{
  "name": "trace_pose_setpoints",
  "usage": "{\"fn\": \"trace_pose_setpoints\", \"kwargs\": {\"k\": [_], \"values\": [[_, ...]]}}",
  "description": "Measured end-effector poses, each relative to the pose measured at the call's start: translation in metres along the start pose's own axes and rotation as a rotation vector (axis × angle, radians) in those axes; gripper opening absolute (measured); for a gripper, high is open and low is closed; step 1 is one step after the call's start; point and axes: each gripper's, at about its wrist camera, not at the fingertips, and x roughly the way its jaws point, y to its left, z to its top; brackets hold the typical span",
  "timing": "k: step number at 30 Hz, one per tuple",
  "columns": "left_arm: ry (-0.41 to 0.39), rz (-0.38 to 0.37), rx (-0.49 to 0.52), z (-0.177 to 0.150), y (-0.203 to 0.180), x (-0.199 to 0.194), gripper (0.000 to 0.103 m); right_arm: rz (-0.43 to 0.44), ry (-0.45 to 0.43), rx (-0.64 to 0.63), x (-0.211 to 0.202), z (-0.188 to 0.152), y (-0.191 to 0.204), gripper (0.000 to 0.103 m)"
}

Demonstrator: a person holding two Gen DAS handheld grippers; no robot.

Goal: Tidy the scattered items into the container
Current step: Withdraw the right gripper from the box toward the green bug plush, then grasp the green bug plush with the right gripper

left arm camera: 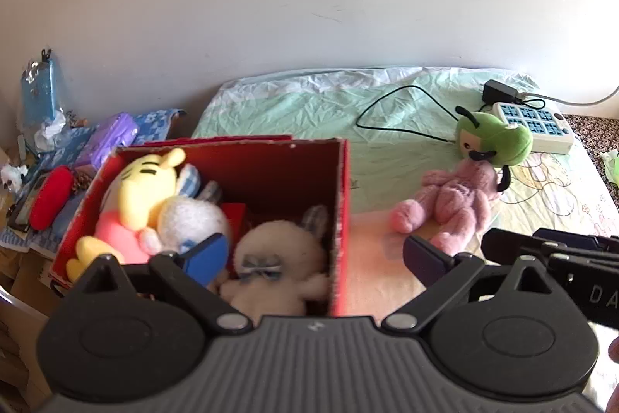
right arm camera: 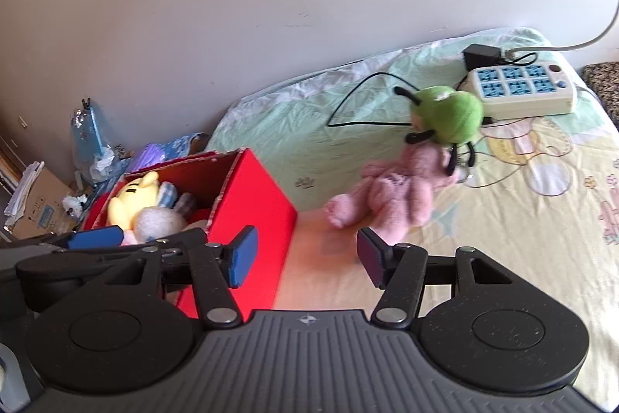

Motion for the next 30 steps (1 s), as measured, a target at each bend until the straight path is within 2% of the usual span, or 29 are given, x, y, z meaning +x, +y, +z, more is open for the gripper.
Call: {"fn": "trace_pose_setpoints", "kwargs": {"k": [5,9,18,25,30], "values": [[-0.020,-0.006,0.031,0.001,-0.022,-0.004,0.099,-0.019,-0.012,0.016,-0.012,0.001,-0.019,0.063],[0.000,-0.037,0.031,0.001,-0.035,0.002,0.100,-0.039,-0.017,0.017,-0.018,0.001,-0.030,0.063],[0.017,-0.053,0.050,0.001,-0.060,0.010,0.100,-0.076,0.009,0.015,-0.025,0.005,-0.047,0.063],[0.030,-0.063,0.090,0.029,-0.079,0.020,0.100,-0.111,0.065,-0.074,-0.023,0.044,-0.050,0.063],[0.005,-0.062,0.147,0.058,-0.089,0.024,0.100,-0.071,0.122,-0.085,-0.019,0.081,-0.057,0.063]]}}
